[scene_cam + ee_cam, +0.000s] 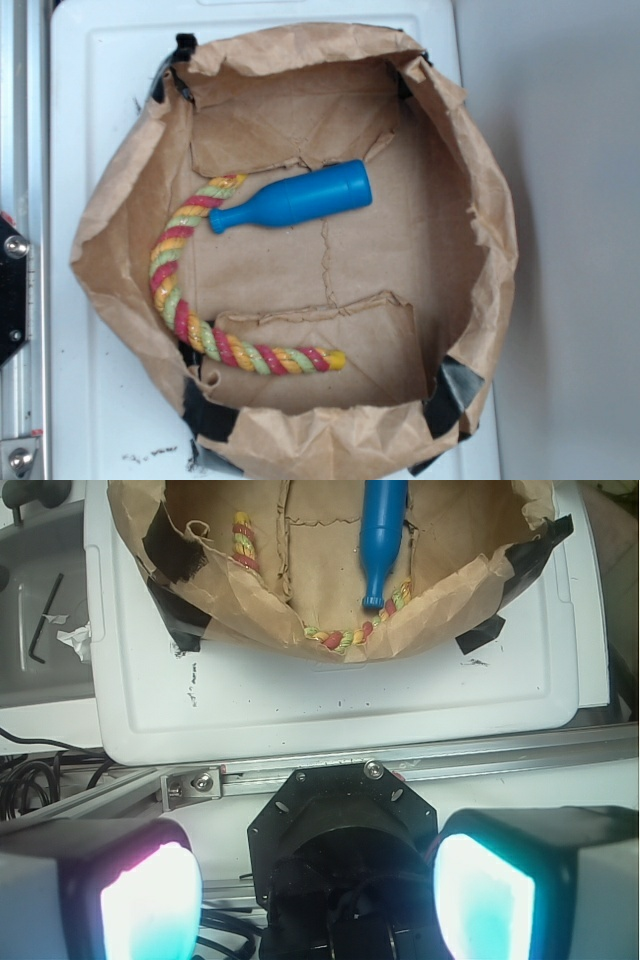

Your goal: Grab the blue bottle.

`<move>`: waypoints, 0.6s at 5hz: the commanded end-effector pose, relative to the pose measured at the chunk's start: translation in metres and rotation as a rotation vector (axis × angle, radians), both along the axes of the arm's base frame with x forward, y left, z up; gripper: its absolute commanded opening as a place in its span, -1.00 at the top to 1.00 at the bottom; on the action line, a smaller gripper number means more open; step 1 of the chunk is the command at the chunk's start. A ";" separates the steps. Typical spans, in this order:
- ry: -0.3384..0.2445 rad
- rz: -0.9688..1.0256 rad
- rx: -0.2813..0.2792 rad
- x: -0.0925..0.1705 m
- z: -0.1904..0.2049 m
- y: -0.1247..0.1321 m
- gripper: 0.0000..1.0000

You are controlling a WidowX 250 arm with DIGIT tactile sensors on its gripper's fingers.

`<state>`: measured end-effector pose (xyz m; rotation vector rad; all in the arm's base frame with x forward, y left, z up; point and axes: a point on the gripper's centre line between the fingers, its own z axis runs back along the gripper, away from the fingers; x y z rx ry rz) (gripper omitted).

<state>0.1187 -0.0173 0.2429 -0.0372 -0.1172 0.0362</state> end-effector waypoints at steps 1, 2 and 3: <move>0.000 0.000 0.000 0.000 0.000 0.000 -1.00; 0.001 0.071 0.002 0.036 -0.002 0.002 -1.00; -0.003 0.097 0.006 0.062 -0.005 0.008 -1.00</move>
